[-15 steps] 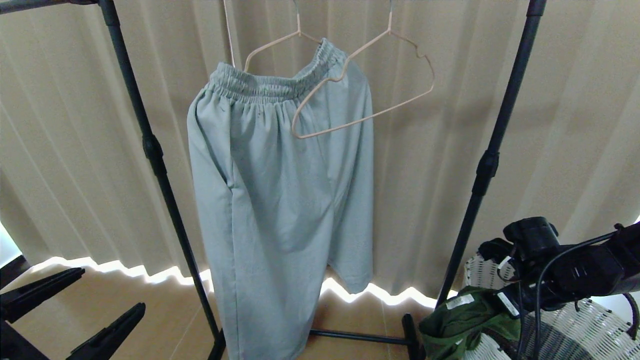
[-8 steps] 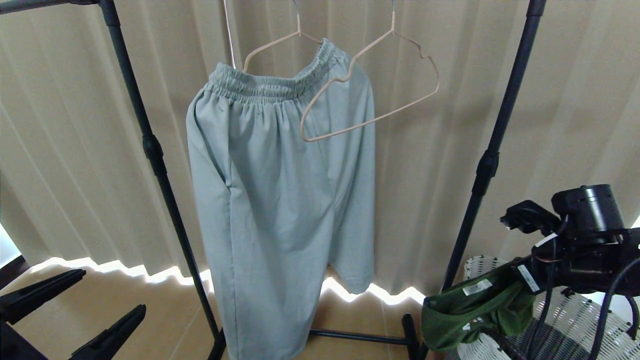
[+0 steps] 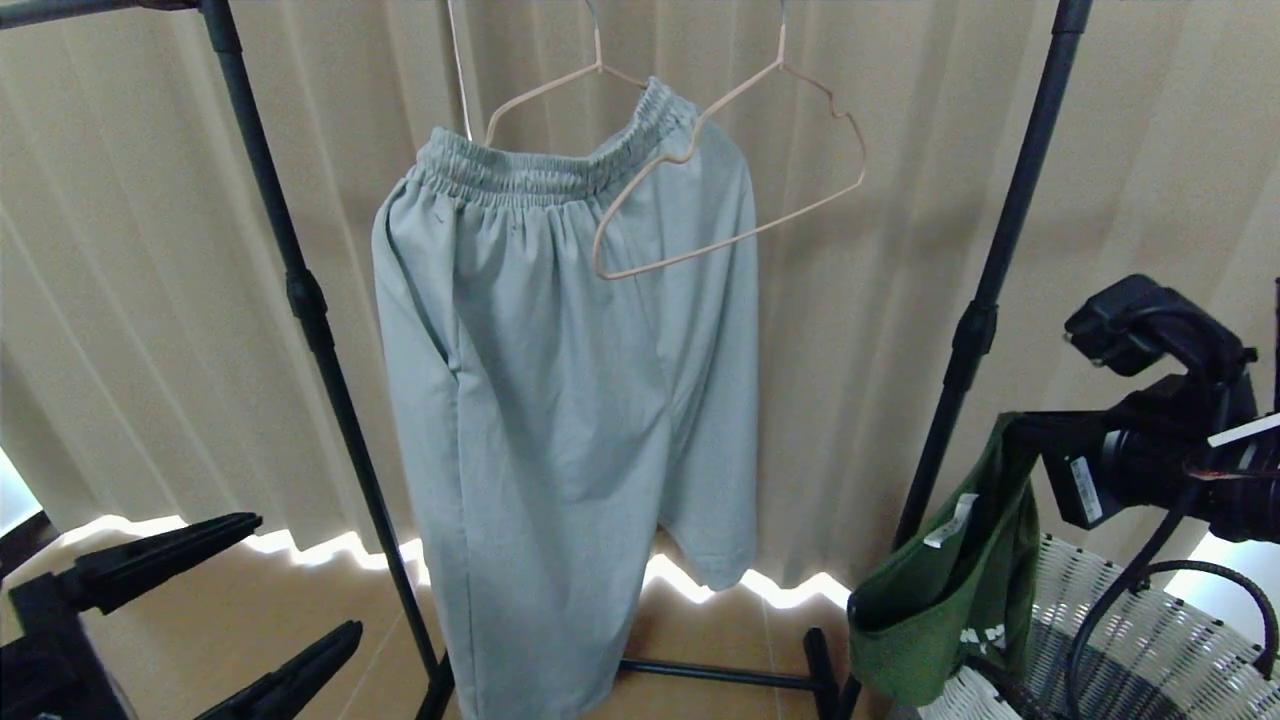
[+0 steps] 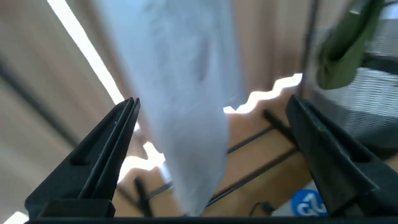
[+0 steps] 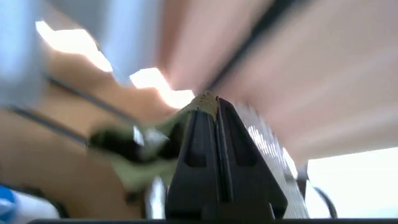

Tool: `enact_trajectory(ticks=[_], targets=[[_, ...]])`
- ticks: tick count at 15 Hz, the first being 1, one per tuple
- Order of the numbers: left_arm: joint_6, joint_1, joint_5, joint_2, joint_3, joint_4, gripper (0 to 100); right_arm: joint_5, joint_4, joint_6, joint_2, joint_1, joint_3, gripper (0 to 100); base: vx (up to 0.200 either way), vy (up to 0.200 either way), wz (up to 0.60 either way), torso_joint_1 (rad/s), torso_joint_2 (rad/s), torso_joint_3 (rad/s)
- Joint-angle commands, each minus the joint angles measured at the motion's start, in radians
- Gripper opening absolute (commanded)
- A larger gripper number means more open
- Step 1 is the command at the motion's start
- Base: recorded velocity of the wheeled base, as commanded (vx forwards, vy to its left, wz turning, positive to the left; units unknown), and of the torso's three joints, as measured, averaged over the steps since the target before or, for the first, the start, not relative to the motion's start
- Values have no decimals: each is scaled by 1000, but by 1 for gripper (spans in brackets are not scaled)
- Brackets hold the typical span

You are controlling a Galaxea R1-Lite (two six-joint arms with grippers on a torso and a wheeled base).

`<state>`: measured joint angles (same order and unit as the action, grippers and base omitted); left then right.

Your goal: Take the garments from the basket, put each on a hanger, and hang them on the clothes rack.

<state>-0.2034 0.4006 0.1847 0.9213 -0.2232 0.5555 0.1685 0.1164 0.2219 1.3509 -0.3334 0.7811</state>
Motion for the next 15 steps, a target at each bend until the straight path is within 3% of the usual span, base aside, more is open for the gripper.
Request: enact_trajectory(ticks=[1,7,8,10,15], targets=[[1,132,-1,154,-93,3,100,-17,2,-29,-33,-53,55,0,0,0,0,0,0,0],[15,305,-4,499,-275,4,100,-18,48,-64,-41,-243,103,0,0,0,0,0,0,0],[52,353,-4,576,-324,6,100,-18,83,-90,-27,-306,101,0,0,0,0,0,0,0],[151,423,-5,634,-390,4,100,-20,105,-110,4,-352,106,0,0,0,0,0,0,0],[249,478,-4,794,-533,6,100,-47,167,-110,10,-423,103,0,0,0,0,0,0,0]])
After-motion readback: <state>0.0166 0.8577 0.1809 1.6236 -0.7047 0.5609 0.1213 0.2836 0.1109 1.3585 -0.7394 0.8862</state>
